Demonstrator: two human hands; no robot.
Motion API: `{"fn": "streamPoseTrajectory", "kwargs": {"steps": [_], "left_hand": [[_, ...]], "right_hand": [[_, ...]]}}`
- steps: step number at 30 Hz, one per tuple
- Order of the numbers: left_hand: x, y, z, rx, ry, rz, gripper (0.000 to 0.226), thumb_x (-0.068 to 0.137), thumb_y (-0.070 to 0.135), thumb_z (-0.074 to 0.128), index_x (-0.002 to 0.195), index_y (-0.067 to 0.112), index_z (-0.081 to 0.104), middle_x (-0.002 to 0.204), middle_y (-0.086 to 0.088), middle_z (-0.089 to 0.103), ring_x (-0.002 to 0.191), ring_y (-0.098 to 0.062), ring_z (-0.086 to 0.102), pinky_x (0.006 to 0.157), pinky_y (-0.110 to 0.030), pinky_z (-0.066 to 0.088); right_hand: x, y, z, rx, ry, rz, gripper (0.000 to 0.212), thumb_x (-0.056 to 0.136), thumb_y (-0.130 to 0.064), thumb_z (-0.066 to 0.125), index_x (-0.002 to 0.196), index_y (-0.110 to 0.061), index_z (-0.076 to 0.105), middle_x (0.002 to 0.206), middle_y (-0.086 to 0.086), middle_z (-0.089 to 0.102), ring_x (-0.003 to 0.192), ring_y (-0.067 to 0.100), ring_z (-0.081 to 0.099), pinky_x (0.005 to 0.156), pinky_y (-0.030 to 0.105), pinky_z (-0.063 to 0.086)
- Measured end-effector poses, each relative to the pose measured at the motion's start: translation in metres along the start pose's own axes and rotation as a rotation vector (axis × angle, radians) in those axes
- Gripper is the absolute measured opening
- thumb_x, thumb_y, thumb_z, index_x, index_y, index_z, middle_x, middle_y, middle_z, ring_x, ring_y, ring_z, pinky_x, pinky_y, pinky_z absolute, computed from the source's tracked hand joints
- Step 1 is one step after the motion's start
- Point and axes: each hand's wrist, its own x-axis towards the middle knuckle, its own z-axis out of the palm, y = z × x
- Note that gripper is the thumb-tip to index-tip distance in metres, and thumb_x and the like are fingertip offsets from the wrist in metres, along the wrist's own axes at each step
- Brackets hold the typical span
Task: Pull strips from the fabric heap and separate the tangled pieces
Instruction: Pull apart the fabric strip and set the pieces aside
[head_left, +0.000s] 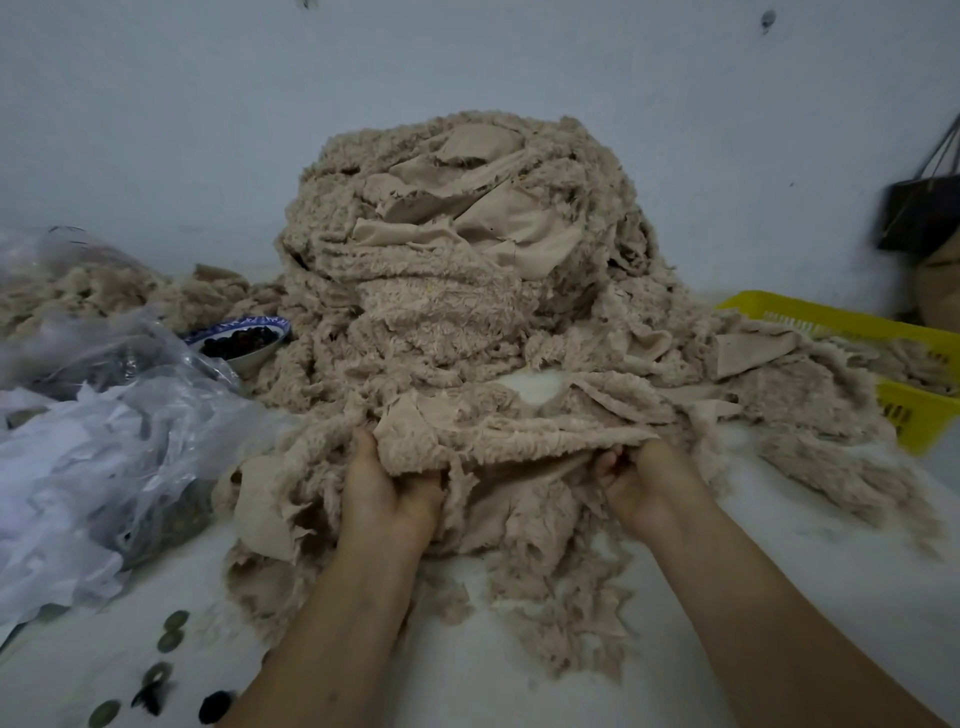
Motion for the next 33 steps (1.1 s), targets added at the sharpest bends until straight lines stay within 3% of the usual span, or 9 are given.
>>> {"fn": "streamPoseTrajectory", "kwargs": {"steps": [2,5,10,14,20,24,26,29,33], "left_hand": [[0.003,-0.002,-0.003,0.033,-0.001,-0.008,0.058,0.106,0.049,0.034,0.137,0.006,0.057,0.132,-0.022,0.063,0.125,-0.036,0.058,0.114,-0.051,0.039],[0.004,0.002,-0.003,0.002,-0.005,-0.020,0.054,0.107,0.045,0.035,0.139,0.005,0.055,0.136,-0.023,0.060,0.126,-0.037,0.057,0.113,-0.052,0.039],[-0.001,-0.001,0.002,-0.089,-0.008,0.009,0.044,0.107,0.036,0.043,0.133,0.005,0.060,0.111,-0.016,0.073,0.088,-0.022,0.074,0.053,-0.028,0.058],[-0.001,0.001,0.003,-0.043,-0.076,0.040,0.038,0.104,0.039,0.045,0.119,0.012,0.066,0.091,-0.004,0.076,0.069,-0.010,0.073,0.050,-0.019,0.054],[-0.007,-0.003,-0.001,0.130,-0.301,-0.064,0.030,0.088,0.018,0.062,0.112,0.004,0.074,0.116,-0.012,0.071,0.107,-0.017,0.069,0.098,-0.029,0.053],[-0.009,-0.015,0.001,0.218,-0.353,-0.090,0.021,0.082,0.010,0.063,0.092,0.003,0.081,0.111,-0.015,0.074,0.100,-0.018,0.073,0.081,-0.028,0.060],[-0.009,-0.017,0.001,0.266,-0.352,-0.098,0.025,0.085,0.012,0.063,0.104,0.003,0.077,0.119,-0.016,0.071,0.107,-0.020,0.071,0.088,-0.029,0.059],[-0.010,-0.016,0.002,0.289,-0.355,-0.083,0.029,0.088,0.018,0.062,0.109,0.003,0.076,0.121,-0.017,0.070,0.112,-0.023,0.068,0.095,-0.033,0.057],[-0.009,-0.012,0.003,0.211,-0.307,-0.048,0.026,0.091,0.018,0.058,0.100,0.007,0.079,0.109,-0.012,0.076,0.105,-0.021,0.072,0.077,-0.032,0.061]], "right_hand": [[0.000,-0.002,-0.001,0.080,0.032,0.041,0.031,0.097,0.008,0.033,0.085,-0.009,0.056,0.069,0.003,0.053,0.042,0.004,0.041,0.034,0.013,0.036],[0.005,-0.007,-0.006,0.231,0.082,0.070,0.034,0.096,0.008,0.025,0.087,-0.009,0.054,0.057,0.003,0.053,0.030,0.004,0.041,0.031,0.013,0.033],[0.007,-0.007,-0.005,0.194,0.024,-0.018,0.030,0.099,0.007,0.033,0.104,-0.005,0.060,0.095,0.011,0.062,0.062,0.012,0.063,0.041,0.017,0.048],[0.001,-0.004,-0.004,-0.627,-0.061,-0.347,0.026,0.098,-0.008,0.050,0.114,-0.025,0.062,0.119,0.001,0.064,0.101,0.013,0.063,0.077,0.027,0.053],[-0.007,0.015,-0.001,-1.410,-0.294,-0.565,0.044,0.102,-0.041,0.043,0.145,-0.032,0.046,0.151,-0.011,0.039,0.126,0.004,0.040,0.099,0.024,0.030],[-0.027,0.012,0.006,-1.313,-0.299,-0.850,0.030,0.098,-0.060,0.042,0.118,-0.044,0.059,0.119,-0.026,0.059,0.096,-0.019,0.053,0.077,0.006,0.038],[-0.037,0.018,0.009,-1.208,-0.502,-0.708,0.029,0.091,-0.069,0.047,0.111,-0.051,0.057,0.097,-0.030,0.066,0.087,-0.016,0.060,0.067,0.005,0.044],[-0.033,0.032,0.011,-1.415,-0.636,-0.703,0.015,0.097,-0.046,0.055,0.094,-0.032,0.059,0.081,-0.009,0.065,0.072,0.000,0.061,0.062,0.017,0.043],[-0.019,0.022,0.008,-1.565,-0.510,-0.812,0.031,0.103,-0.028,0.049,0.073,-0.024,0.044,0.071,-0.009,0.046,0.064,0.006,0.043,0.061,0.031,0.032]]}}
